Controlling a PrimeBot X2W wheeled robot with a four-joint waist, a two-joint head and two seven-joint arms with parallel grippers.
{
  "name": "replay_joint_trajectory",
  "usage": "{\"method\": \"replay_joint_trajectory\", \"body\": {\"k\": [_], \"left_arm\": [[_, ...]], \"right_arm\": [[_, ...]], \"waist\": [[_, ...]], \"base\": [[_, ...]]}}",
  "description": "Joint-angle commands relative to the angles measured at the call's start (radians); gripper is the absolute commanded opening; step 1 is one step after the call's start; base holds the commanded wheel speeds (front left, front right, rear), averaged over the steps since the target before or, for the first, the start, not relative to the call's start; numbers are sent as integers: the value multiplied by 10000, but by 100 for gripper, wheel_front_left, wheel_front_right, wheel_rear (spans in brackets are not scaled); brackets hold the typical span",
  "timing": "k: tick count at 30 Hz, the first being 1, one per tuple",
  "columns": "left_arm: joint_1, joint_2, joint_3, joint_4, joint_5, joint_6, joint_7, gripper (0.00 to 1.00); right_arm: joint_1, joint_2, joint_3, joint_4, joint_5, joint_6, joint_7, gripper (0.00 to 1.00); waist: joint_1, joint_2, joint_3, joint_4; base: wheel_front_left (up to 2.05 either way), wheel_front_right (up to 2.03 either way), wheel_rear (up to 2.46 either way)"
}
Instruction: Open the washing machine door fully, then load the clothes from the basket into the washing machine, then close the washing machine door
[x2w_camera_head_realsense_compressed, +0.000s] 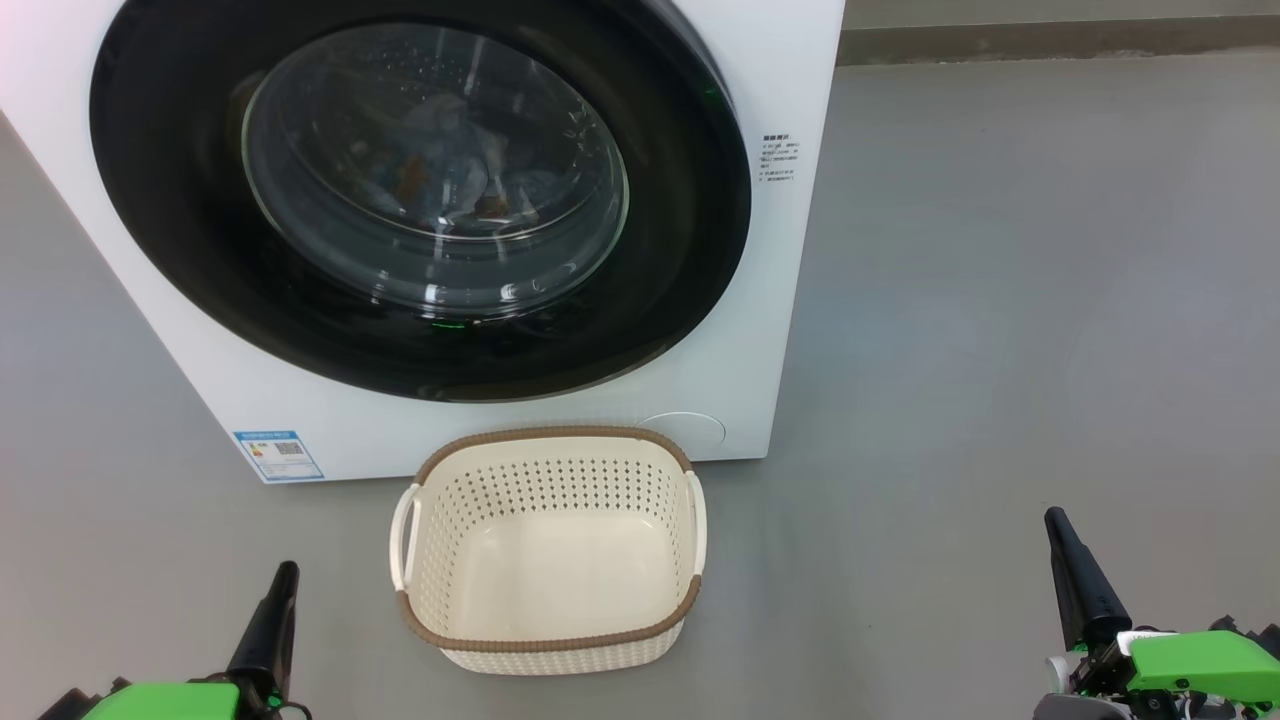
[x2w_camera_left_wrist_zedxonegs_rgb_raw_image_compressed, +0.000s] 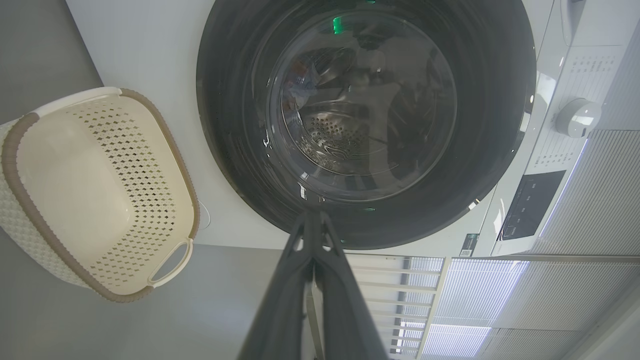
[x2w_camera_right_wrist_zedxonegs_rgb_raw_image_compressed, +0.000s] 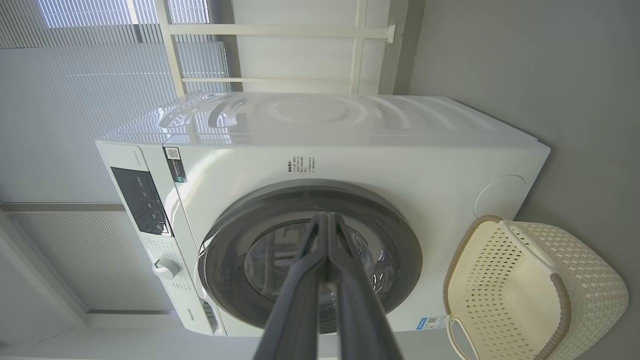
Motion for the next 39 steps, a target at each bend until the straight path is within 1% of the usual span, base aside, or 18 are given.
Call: {"method": "replay_joint_trajectory", "body": {"k": [1,39], "left_arm": [[-420,114,351,-184,-32,-29,57,0],[-420,107,360,-184,-24,-29,64,0]], "right_arm": [[-396,-29,201,-244,-92,-9,53,0],[-400,-1,161,-242,-126,-9,85,0]], "waist": [[0,-1,0,0],[0,-1,0,0]], "base": [[0,0,0],[0,0,0]]}}
